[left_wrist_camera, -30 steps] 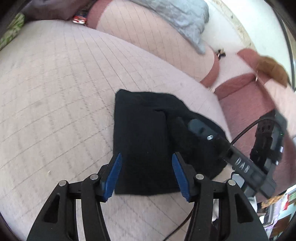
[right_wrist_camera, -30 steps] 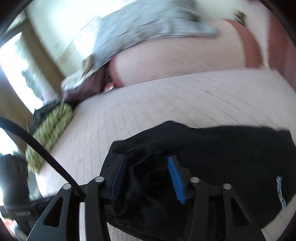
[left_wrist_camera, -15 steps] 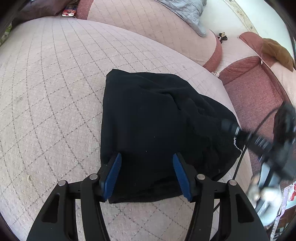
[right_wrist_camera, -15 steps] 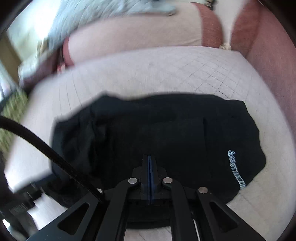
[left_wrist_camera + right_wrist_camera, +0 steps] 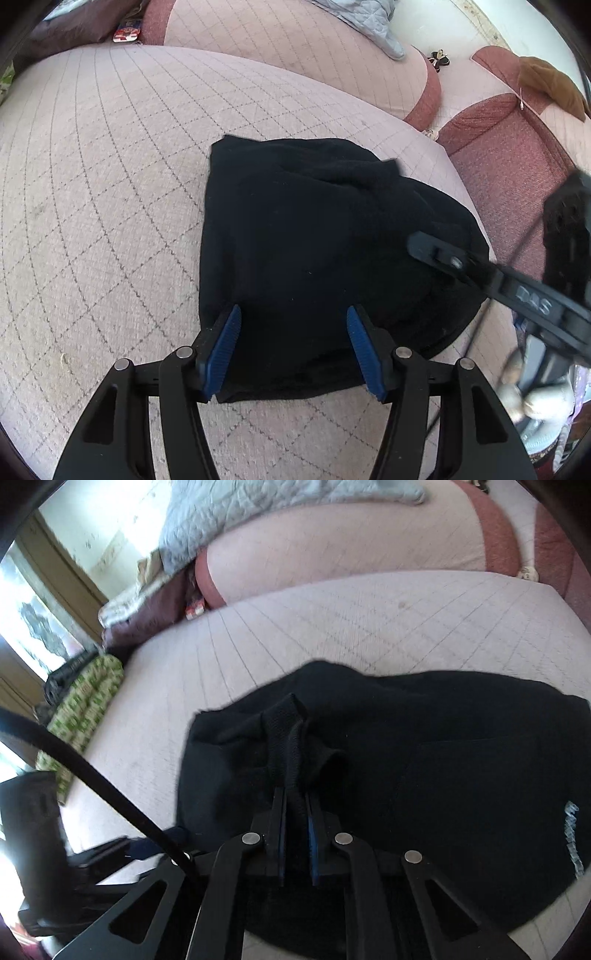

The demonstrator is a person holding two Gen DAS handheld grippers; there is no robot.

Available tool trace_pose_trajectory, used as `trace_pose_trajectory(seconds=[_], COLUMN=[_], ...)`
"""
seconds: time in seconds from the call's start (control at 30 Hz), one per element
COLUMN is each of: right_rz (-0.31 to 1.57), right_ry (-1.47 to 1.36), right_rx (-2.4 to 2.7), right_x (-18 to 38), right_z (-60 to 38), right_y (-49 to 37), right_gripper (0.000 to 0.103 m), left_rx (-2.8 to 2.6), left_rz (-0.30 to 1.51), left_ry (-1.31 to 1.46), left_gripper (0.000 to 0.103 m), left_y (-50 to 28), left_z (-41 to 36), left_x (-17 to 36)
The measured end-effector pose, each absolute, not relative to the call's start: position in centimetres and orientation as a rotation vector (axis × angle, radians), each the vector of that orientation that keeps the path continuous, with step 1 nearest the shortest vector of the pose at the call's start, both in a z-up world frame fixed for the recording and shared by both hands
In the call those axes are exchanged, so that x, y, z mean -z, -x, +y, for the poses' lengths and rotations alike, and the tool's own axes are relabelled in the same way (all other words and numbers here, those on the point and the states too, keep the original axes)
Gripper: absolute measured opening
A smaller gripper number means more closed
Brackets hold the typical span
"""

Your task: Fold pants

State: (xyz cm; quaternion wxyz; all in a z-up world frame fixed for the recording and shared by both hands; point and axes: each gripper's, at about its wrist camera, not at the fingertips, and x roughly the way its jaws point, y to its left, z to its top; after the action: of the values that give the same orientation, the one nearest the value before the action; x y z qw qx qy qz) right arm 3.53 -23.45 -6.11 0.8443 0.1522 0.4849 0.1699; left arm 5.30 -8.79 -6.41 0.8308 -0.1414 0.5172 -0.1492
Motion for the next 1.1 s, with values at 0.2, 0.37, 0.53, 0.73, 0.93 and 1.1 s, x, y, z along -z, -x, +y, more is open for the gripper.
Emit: trace_pose_trajectory(seconds=[0.2,0.37,0.53,0.73,0.93,1.1], right_rz=[1.124,1.028,0.843,0.941,0.983,0.831], right_ry=[-0.296,-0.463,-0.559,-0.658,-0.726,-0.797], right_rx=[-0.237,-0.205,-0.339,-0.574,-0.176,-0.110], right_x=[7.5,6.7,4.1,6.2,9.0,5.7], right_z=[-23.8,-26.3,-26.3,-23.4,-28.2,-32.0], right_y=[-1.4,-2.2,-2.6,-7.6,-8.8,-7.2], right_gripper=[0.023,0.033,0.037,0.050,0.036,0.049], left_rx=[0.329,0.339,0.315,0.308,0.280,0.250], left_rz=[1.103,1.084,1.097,1.095,1.114,1.084], left_ry=[0.237,0.286,0.273,0.265,0.206,0.137], left_gripper=[0.059,0.059,0.059,0.059,0.059,0.060], left_y=[-4.2,-3.0,-2.7,-3.3,-3.6,-2.6], left_z=[-8.8,-7.8,-7.6,-8.9,-9.9,-10.5], left_x=[6.3,4.4,5.3,5.4,5.8,3.7])
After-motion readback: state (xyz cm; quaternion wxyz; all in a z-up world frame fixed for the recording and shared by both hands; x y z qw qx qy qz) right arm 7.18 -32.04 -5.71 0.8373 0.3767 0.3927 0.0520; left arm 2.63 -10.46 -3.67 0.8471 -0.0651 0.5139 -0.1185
